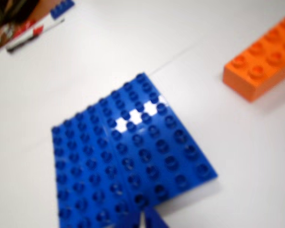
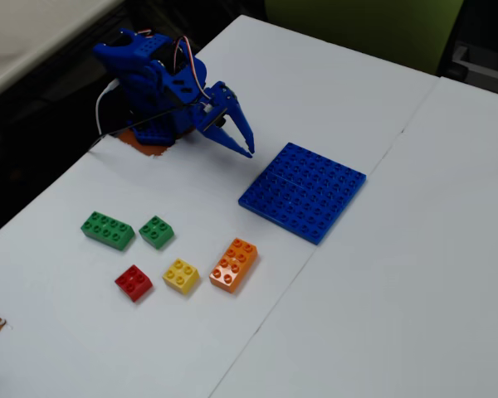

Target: Pick up the 2x2 green block and go up the 8x8 blue block.

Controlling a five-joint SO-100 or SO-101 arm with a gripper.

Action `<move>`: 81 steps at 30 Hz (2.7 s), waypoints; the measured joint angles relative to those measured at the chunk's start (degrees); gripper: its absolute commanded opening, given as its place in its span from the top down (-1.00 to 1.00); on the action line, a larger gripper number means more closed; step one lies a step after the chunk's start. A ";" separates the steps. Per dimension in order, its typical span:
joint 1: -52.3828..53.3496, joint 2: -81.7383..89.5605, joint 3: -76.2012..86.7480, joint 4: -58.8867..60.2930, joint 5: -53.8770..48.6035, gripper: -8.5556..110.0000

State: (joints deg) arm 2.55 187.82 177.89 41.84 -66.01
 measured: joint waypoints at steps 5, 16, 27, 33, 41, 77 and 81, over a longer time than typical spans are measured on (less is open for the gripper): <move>4.22 0.00 0.00 3.43 -28.74 0.85; 10.55 -0.26 -18.19 37.35 -44.38 0.85; 17.58 -28.83 -47.02 48.34 -46.49 0.58; 20.83 -42.01 -51.94 40.87 -37.97 0.54; 31.20 -66.27 -71.81 44.65 -44.12 0.51; 51.94 -102.66 -78.40 13.89 -80.42 0.38; 51.24 -104.15 -78.49 11.87 -80.16 0.38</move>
State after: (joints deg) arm 53.79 83.67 99.40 53.70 -146.16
